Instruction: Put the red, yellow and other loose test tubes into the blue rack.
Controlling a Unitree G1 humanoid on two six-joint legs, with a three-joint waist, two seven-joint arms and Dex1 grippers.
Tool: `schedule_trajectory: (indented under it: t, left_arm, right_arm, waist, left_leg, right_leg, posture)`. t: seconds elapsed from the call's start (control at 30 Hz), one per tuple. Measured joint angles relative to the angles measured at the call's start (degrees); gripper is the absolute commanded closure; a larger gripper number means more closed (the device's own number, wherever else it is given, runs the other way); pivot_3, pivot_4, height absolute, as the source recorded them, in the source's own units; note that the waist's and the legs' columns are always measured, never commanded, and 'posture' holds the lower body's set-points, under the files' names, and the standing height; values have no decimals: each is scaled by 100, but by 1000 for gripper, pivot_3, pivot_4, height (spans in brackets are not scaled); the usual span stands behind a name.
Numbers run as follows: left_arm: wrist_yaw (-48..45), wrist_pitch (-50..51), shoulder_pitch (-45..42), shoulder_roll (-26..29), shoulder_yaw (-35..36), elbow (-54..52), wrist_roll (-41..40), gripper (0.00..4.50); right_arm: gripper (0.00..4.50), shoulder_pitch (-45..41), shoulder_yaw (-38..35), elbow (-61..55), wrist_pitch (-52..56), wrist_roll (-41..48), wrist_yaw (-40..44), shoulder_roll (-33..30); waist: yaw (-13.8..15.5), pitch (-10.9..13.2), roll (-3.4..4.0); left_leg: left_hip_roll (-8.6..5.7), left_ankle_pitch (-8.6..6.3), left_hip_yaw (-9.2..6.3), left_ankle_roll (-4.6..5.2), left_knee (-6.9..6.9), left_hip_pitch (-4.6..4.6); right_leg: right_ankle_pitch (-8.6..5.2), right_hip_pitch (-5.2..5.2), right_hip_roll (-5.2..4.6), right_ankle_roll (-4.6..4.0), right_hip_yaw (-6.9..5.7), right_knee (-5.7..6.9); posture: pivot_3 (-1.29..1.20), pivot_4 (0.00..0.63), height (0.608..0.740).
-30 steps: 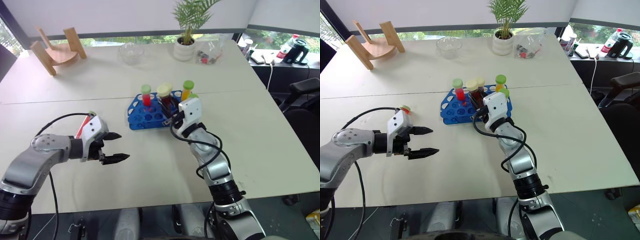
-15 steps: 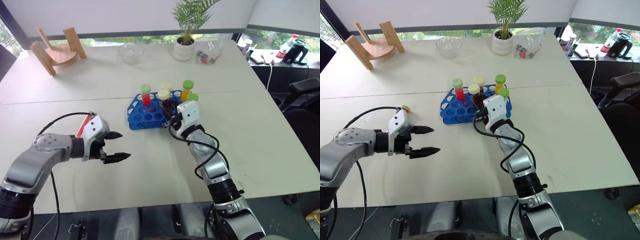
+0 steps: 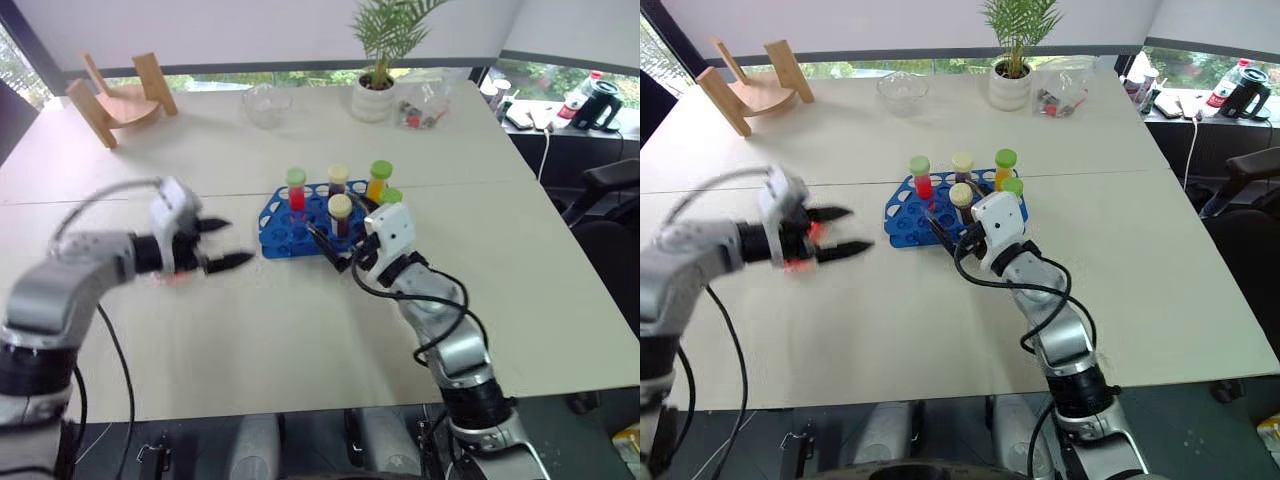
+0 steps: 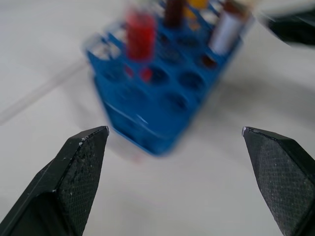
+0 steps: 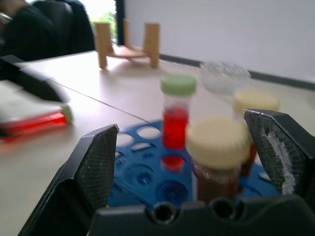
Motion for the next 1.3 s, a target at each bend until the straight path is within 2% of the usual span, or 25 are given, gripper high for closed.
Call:
schedule_trajectory:
  t: [0.07,0.13,0.27,0.33,0.47,0.63,0.83,1.23,1.27,1.3]
  left_arm:
    - [-38,362,-735,364,-239,455,188,0]
    - [-46,1013,-1821,572,-1059,1274,684,0]
    - [-574,1414,-2877,464,-2637,2596,1572,0]
    - [-1078,1417,-3161,240,-3495,3304,1982,0]
    - [-1674,1242,-3573,-104,-4327,4451,2611,0]
    - [-1746,909,-3880,-360,-4439,5549,3343,0]
    - [-1391,900,-4059,-686,-4158,6278,3667,0]
    - [-1181,2380,-4001,-979,-3866,6450,3842,0]
    - [-1127,2516,-3977,-1012,-3836,6440,3836,527]
    - [-1094,2583,-3941,-1041,-3815,6410,3830,855]
  right_arm:
    - [81,14,-342,-707,847,782,392,-511]
    - [81,25,-812,-1227,1876,1946,951,-1302]
    - [81,-91,-1204,-1576,3021,3618,1823,-2416]
    - [81,-255,-1229,-1578,3283,4141,2219,-2864]
    - [81,-491,-1128,-1431,3292,4356,2581,-3166]
    - [81,-544,-967,-1149,2989,4199,2585,-3140]
    - [81,-351,-779,-1155,2804,4083,2278,-2929]
    - [81,-304,-678,-1002,2527,3846,2180,-2917]
    - [0,-304,-678,-974,2487,3826,2177,-2905]
    - [0,-304,-678,-952,2474,3816,2171,-2891]
  waist:
    - [-19,0,0]
    - [5,1,2]
    - [-13,3,5]
    - [-32,3,5]
    - [-56,8,-6]
    - [-34,8,-5]
    - [9,13,-17]
    - [-14,14,-17]
    - [-14,14,-17]
    - [-14,13,-17]
  left_leg:
    - [0,-4,-2,7,-6,5]
    - [-1,-5,-6,10,-9,4]
    - [-2,-8,-2,16,-7,9]
    - [-1,-10,-2,19,-6,7]
    - [5,-23,-9,44,-1,-4]
    - [4,-32,-5,60,2,-10]
    - [2,-32,-6,59,14,-20]
    - [2,-32,-8,59,14,-17]
    - [2,-32,-8,59,14,-17]
    - [2,-32,-8,59,14,-17]
  right_leg:
    - [-1,0,3,-1,0,-4]
    - [-2,1,6,-2,-3,-4]
    - [-3,6,8,-3,0,-7]
    - [-3,4,10,-4,1,-7]
    - [-8,-7,19,-12,-3,-6]
    - [-12,-10,16,-10,1,-10]
    - [-11,-13,9,-9,-5,-10]
    - [-11,-13,10,-9,-5,-4]
    - [-11,-13,10,-9,-5,-3]
    - [-11,-13,9,-8,-5,-3]
  posture:
    - [0,150,740]
    - [0,150,740]
    - [0,150,740]
    - [0,150,740]
    - [0,150,740]
    - [0,150,740]
    - [0,150,740]
    - [0,150,740]
    - [0,150,740]
    - [0,150,740]
